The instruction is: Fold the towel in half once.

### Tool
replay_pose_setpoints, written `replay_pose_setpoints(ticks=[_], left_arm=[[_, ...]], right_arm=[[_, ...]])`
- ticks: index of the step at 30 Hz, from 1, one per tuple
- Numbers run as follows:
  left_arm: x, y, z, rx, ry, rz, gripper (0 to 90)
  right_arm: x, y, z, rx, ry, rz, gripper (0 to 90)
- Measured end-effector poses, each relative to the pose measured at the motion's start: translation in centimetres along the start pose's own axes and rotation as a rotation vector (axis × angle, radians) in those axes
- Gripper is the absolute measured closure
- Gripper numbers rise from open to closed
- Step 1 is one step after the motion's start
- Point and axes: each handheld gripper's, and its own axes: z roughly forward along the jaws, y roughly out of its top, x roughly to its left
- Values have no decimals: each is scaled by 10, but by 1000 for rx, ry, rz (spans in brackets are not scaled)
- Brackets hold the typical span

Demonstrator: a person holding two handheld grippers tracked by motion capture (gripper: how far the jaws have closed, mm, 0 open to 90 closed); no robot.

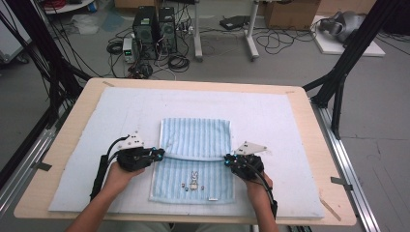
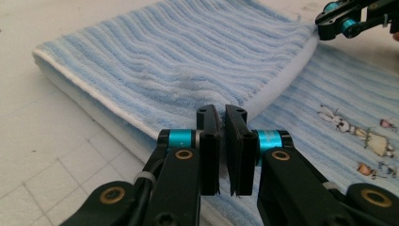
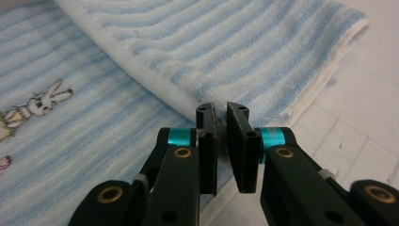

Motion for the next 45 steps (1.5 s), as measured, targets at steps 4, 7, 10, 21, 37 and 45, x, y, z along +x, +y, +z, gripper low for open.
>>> replay_pose_setpoints(ticks=[4,7,10,21,37,45], left_arm=[[-3,-4,-6,-11,-14,-10,840],[-6,-8,-11,-7,-38,-24,837],[-12,-13,-17,-22,-56,-40,833],[-28,-29,-35,-44,-90,-72,834],[-50,-45,-46,-18,-155,-65,835],[-58,-48,-56,-8,-186,-52,833]], right_arm=[[6,2,-6,-8,4,-17,828],[10,1,-13,-20,9,-28,828],[16,-1,-21,-29,17,-35,828],[37,-12,-42,-55,47,-49,829],[52,-38,-66,-73,102,-19,868],[65,-43,-78,-82,113,-38,869]])
